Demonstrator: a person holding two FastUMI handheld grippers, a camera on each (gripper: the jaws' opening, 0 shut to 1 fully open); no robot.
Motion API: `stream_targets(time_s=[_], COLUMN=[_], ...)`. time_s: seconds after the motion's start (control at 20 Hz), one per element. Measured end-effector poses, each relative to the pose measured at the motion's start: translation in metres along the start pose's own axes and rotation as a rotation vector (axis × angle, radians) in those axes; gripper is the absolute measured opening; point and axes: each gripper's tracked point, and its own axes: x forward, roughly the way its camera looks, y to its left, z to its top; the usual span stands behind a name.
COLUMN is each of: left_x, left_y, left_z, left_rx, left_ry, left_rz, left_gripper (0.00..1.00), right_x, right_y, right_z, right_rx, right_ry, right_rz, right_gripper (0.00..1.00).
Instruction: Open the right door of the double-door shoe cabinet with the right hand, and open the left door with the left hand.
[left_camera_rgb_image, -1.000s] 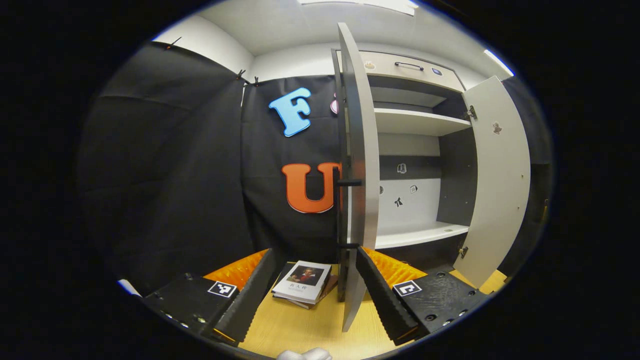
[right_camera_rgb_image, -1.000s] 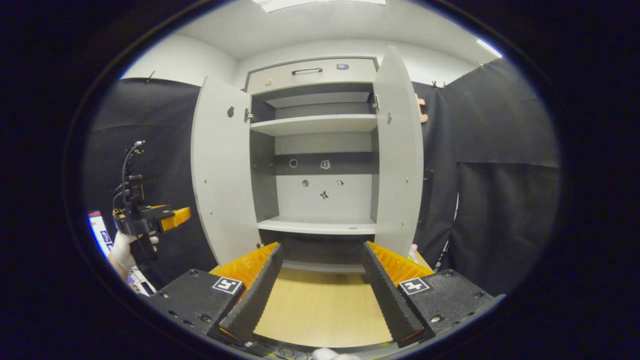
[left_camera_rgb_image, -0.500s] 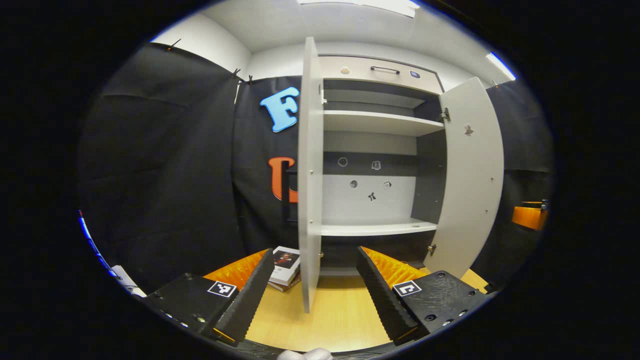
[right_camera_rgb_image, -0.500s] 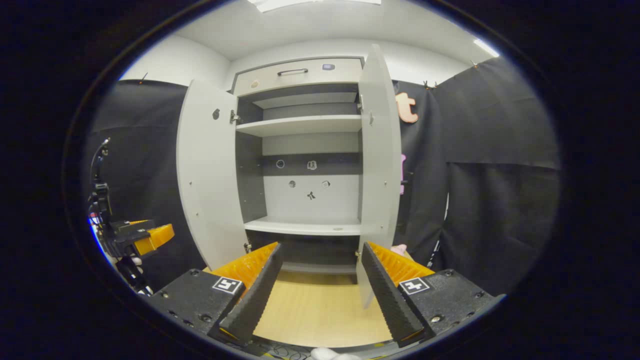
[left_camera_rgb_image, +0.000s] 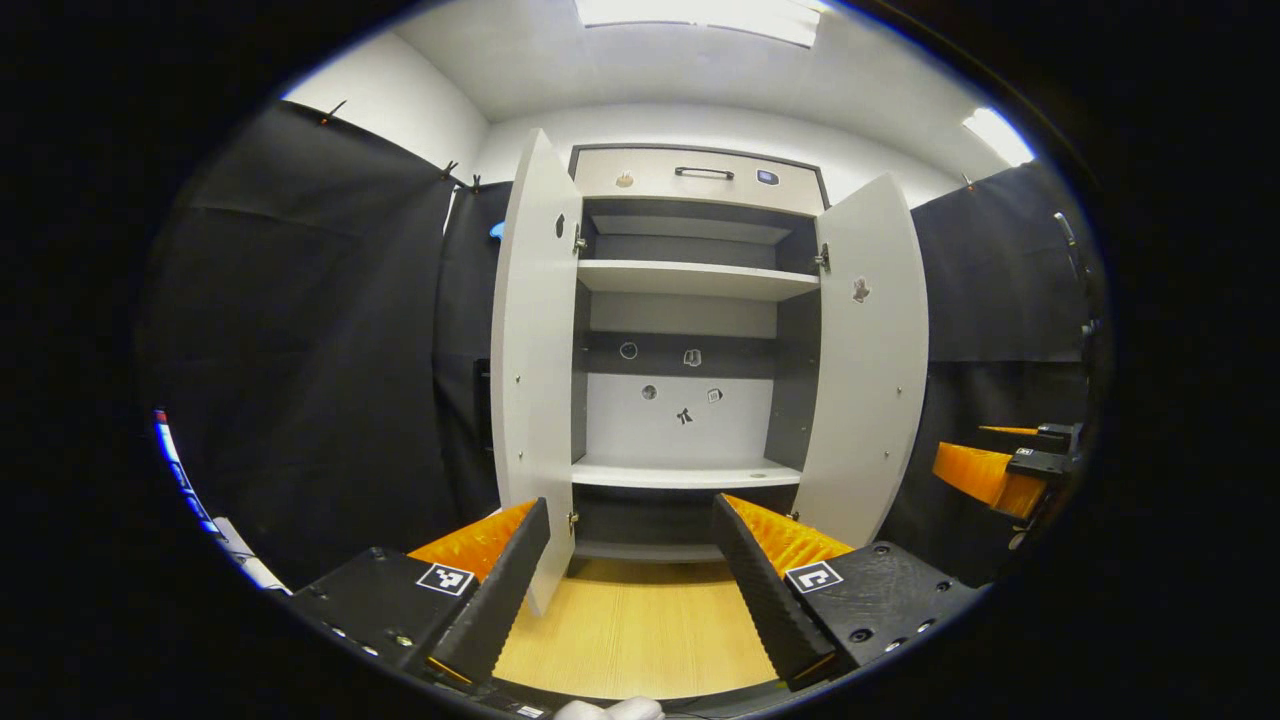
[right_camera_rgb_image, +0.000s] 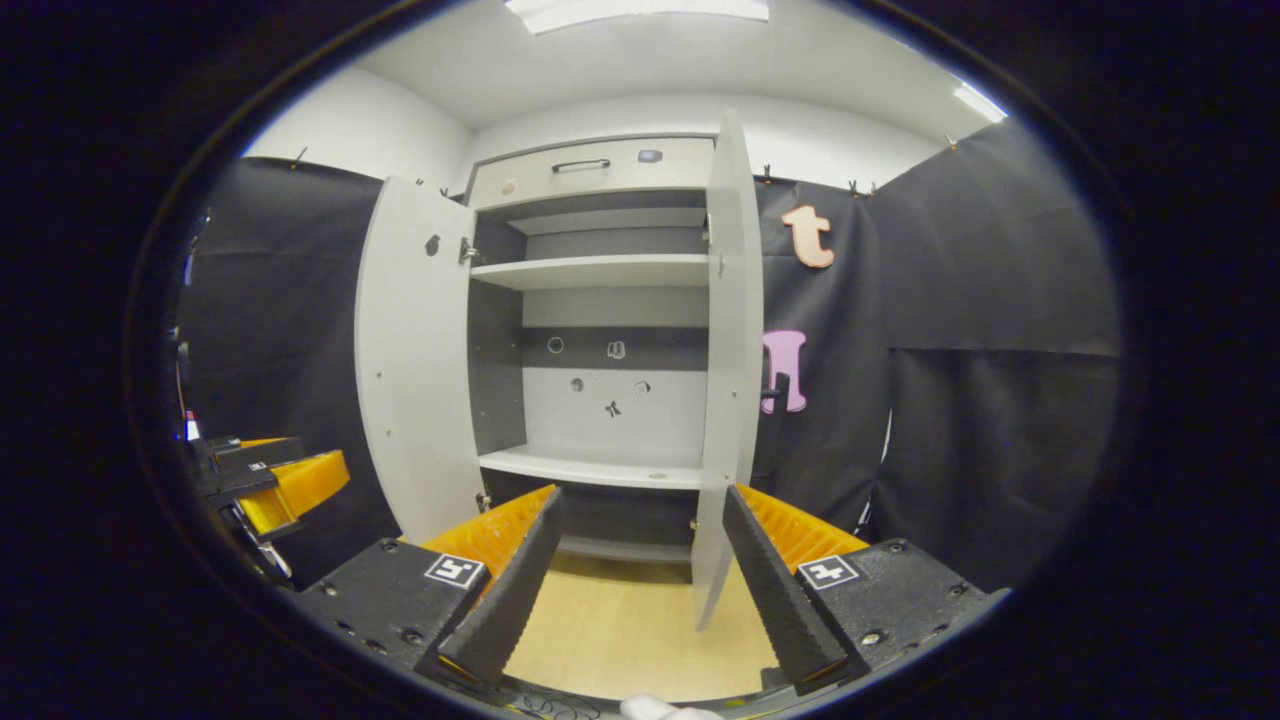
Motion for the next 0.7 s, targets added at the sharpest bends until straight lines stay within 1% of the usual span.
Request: stream_targets(time_s=[0.2,0.35,0.5,0.7], left_x=[-0.007,-0.01,-0.013,-0.016], left_y=[0.001,0.006,0.008,0.008], left_z=[0.003,0.006,0.005,0.007], left_rx=[0.014,0.005,-0.004,0.01], left_ry=[-0.009,-0.017,-0.013,-0.014], left_rz=[0.019,0.026,0.026,0.024], left_gripper=[0.97,0.97,0.98,0.98], right_x=[-0.002,-0.005,-0.006,-0.008], right_y=[0.0,0.003,0.008,0.013], right_z=[0.003,0.007,0.008,0.01], right_rx=[-0.005,-0.003,-0.011,-0.009], right_ry=[-0.007,-0.013,-0.02,-0.023], right_rz=[0.012,0.018,0.024,0.029], right_gripper=[0.99,0.99,0.99,0.99])
